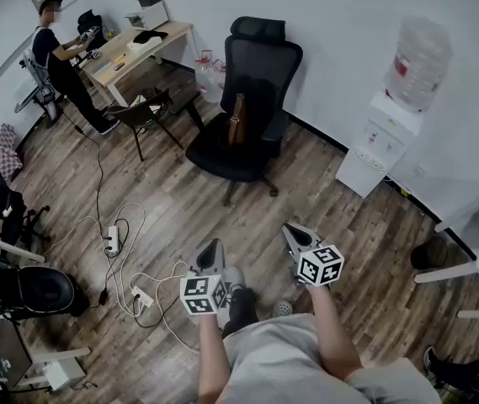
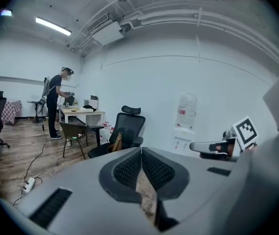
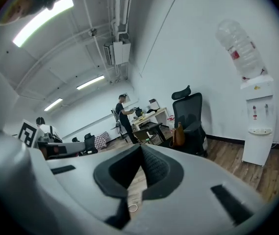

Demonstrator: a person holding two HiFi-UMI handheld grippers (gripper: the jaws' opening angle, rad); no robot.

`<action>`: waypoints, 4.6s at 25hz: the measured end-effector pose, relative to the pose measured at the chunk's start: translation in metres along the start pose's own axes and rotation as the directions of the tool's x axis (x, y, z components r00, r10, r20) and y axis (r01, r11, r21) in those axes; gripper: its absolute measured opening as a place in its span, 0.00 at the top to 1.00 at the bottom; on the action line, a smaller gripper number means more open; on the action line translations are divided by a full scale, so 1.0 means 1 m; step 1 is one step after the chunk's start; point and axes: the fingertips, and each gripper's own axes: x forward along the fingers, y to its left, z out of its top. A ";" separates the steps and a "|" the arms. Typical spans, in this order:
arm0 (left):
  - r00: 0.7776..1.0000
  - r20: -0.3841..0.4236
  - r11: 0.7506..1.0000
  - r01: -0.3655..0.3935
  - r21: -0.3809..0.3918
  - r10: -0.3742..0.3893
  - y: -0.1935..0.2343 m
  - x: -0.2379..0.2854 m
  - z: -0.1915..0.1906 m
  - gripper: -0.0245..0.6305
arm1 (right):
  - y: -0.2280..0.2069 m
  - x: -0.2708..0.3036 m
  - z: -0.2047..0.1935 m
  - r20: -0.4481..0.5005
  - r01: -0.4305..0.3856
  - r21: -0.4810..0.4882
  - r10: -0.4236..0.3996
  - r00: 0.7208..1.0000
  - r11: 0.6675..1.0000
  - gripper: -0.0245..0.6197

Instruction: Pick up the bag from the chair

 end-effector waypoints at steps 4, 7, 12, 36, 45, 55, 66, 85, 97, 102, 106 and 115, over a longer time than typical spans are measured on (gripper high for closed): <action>1.000 0.007 1.000 0.025 0.010 -0.025 0.012 0.025 0.017 0.95 | -0.009 0.020 0.014 -0.007 0.015 -0.005 -0.015 1.000 1.000 0.96; 0.999 0.010 0.999 0.050 0.020 -0.050 0.026 0.048 0.031 0.95 | -0.014 0.040 0.023 -0.018 0.030 -0.017 -0.030 0.999 0.999 0.96; 0.994 0.034 0.995 0.099 0.018 -0.099 0.049 0.096 0.065 0.95 | -0.027 0.079 0.053 -0.011 0.071 -0.050 -0.071 0.997 0.996 0.96; 0.996 0.023 0.995 0.091 -0.049 -0.090 0.248 0.185 0.109 0.95 | -0.003 0.288 0.085 -0.014 0.090 -0.039 -0.091 0.996 0.995 0.95; 0.995 -0.016 0.995 0.093 -0.047 -0.094 0.266 0.228 0.110 0.95 | -0.033 0.331 0.088 -0.032 0.106 0.006 -0.106 0.994 0.994 0.95; 0.992 -0.058 0.993 0.112 -0.031 -0.114 0.278 0.340 0.145 0.95 | -0.100 0.412 0.123 -0.060 0.107 0.033 -0.105 0.993 0.994 0.95; 0.990 -0.067 0.992 0.125 -0.001 -0.125 0.272 0.476 0.203 0.95 | -0.211 0.486 0.188 -0.051 0.120 0.070 -0.116 0.992 0.990 0.95; 0.960 -0.154 0.972 0.227 -0.060 -0.234 0.284 0.599 0.185 0.95 | -0.289 0.548 0.168 -0.162 0.236 0.134 -0.214 0.963 0.962 0.95; 0.844 -0.284 0.886 0.460 -0.053 -0.455 0.336 0.707 0.188 0.95 | -0.341 0.627 0.143 -0.258 0.515 0.165 -0.467 0.846 0.841 0.95; 0.787 -0.323 0.844 0.530 -0.082 -0.526 0.353 0.743 0.186 0.95 | -0.369 0.678 0.136 -0.281 0.571 0.167 -0.516 0.809 0.804 0.95; 0.742 -0.355 0.808 0.585 -0.073 -0.569 0.360 0.758 0.183 0.95 | -0.384 0.717 0.115 -0.343 0.581 0.157 -0.507 0.790 0.798 0.95; 0.664 -0.421 0.754 0.652 -0.078 -0.618 0.370 0.792 0.170 0.95 | -0.425 0.767 0.047 -0.533 0.586 0.176 -0.424 0.732 0.791 0.86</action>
